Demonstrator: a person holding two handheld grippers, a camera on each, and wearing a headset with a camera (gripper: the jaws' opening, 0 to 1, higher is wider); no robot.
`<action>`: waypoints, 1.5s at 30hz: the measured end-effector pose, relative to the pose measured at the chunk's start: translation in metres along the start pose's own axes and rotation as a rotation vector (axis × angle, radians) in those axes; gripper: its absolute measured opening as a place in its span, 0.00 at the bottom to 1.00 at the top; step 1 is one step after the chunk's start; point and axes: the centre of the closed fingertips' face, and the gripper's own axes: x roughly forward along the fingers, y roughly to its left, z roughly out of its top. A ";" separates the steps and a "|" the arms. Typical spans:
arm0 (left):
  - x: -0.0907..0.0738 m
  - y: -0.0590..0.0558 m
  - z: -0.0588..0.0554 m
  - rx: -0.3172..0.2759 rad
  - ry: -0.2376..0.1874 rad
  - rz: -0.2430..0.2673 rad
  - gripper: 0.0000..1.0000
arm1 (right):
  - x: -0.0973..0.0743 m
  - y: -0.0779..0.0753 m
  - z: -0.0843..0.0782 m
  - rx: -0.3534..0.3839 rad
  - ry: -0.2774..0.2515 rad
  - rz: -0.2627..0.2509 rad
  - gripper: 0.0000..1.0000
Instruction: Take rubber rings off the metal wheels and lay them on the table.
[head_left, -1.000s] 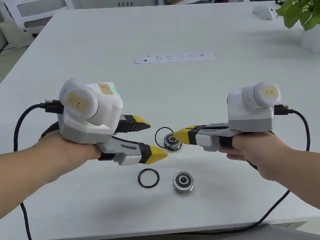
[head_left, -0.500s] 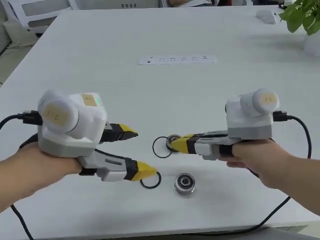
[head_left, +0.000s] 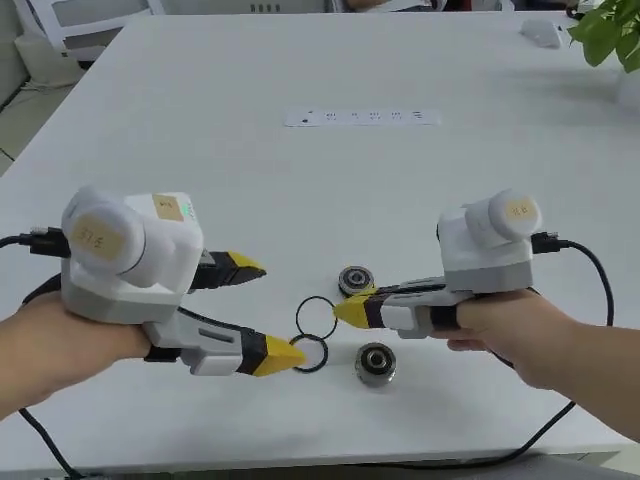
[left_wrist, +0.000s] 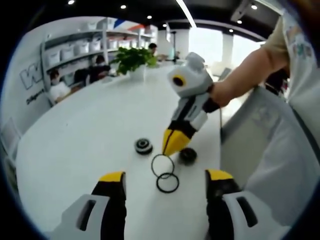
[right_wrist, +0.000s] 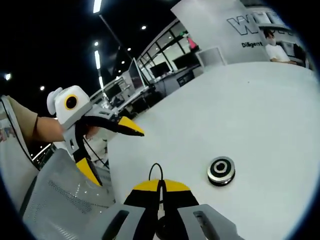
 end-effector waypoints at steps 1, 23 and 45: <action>0.000 -0.001 -0.001 -0.003 0.003 -0.001 0.67 | 0.001 0.001 -0.001 0.002 0.007 0.005 0.00; -0.008 -0.004 -0.014 -0.019 0.024 0.006 0.68 | 0.019 0.001 -0.025 0.015 0.126 -0.001 0.00; -0.006 -0.005 -0.017 -0.015 0.045 -0.002 0.68 | 0.016 0.000 -0.029 -0.019 0.145 -0.022 0.12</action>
